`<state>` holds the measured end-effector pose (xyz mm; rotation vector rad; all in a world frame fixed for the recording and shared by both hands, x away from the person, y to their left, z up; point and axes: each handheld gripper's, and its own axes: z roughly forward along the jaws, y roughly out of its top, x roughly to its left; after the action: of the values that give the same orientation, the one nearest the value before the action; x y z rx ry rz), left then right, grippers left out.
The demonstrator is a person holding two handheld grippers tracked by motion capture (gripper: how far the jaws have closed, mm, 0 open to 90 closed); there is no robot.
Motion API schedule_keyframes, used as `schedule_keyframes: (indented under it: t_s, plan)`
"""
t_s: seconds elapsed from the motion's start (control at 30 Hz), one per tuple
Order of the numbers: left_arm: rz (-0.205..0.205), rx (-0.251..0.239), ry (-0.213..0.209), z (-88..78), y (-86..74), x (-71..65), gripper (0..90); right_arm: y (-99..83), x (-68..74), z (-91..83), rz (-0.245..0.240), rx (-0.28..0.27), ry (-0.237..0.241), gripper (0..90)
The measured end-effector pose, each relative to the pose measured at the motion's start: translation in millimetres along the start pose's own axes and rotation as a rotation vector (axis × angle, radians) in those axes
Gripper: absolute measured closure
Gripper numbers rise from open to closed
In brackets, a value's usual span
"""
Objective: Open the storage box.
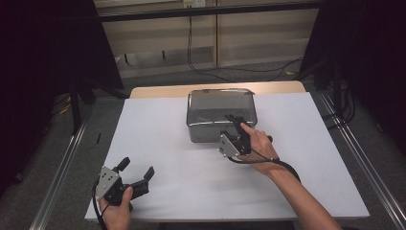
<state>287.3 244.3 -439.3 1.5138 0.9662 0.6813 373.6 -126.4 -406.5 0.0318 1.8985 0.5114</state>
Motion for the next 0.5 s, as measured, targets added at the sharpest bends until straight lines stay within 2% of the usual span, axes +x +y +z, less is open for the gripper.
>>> schedule_keyframes:
  t_s: [0.07, 0.1, 0.33, 0.37, 0.4, 0.5]
  plan:
    - [0.001, 0.001, 0.001, 0.1, -0.1, 0.1, 4.1, 0.4, 0.3, 0.4, -0.014, 0.002, 0.007, 39.9]
    - [0.0, 0.001, 0.001, 0.2, -0.1, 0.1, 4.1, 1.0, 1.7, 0.6, -0.043, 0.014, 0.006, 43.6]
    - [0.001, 0.003, 0.002, 0.8, -0.1, 0.0, 4.1, 1.8, 6.1, 1.2, -0.131, 0.039, 0.002, 54.0]
    - [0.001, 0.003, 0.002, 0.9, -0.1, -0.1, 4.1, 1.8, 6.1, 1.2, -0.131, 0.039, 0.002, 54.0]
    - [0.001, 0.003, 0.002, 0.9, -0.1, -0.2, 4.1, 1.7, 6.9, 1.8, -0.154, 0.042, 0.005, 56.5]
    - [0.001, 0.004, 0.002, 1.1, -0.1, -0.2, 4.1, 1.7, 7.9, 2.4, -0.168, 0.049, 0.009, 60.6]
